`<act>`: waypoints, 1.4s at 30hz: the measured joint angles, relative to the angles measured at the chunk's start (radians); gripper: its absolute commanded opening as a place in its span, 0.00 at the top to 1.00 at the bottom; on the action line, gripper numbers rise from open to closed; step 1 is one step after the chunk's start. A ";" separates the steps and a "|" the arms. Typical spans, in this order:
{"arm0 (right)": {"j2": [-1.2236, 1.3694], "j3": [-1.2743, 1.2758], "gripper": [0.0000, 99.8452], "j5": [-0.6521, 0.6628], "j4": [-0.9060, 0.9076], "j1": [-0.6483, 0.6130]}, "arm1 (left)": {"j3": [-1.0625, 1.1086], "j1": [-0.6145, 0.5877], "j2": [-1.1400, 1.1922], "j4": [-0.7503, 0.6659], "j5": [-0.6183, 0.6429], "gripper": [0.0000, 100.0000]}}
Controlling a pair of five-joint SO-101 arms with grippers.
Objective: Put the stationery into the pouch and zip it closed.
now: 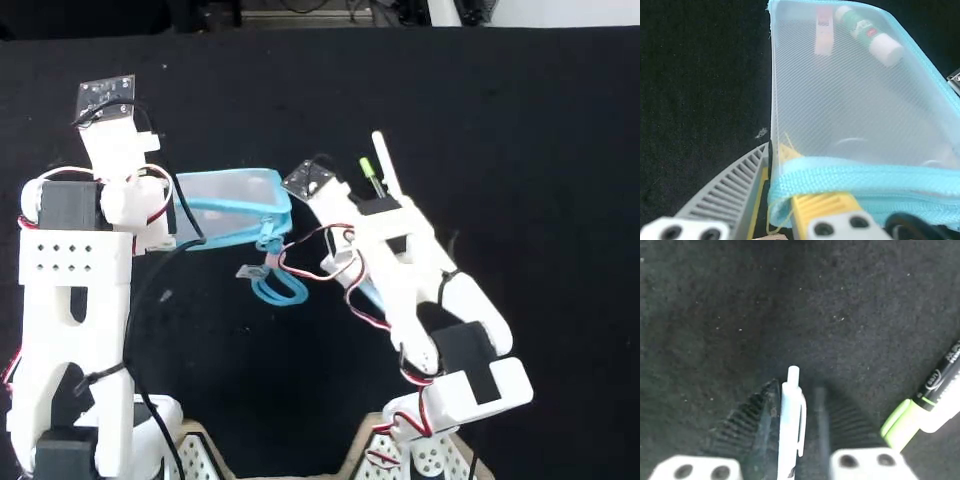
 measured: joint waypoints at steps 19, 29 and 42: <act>-0.238 0.029 0.97 0.000 0.143 0.135 | 0.000 0.000 0.000 0.000 0.000 0.97; -0.035 0.075 0.86 0.000 0.124 0.060 | 0.000 0.000 0.000 0.000 0.000 0.97; 0.005 0.046 0.99 0.000 0.114 0.103 | 0.000 0.000 0.000 0.000 0.000 0.97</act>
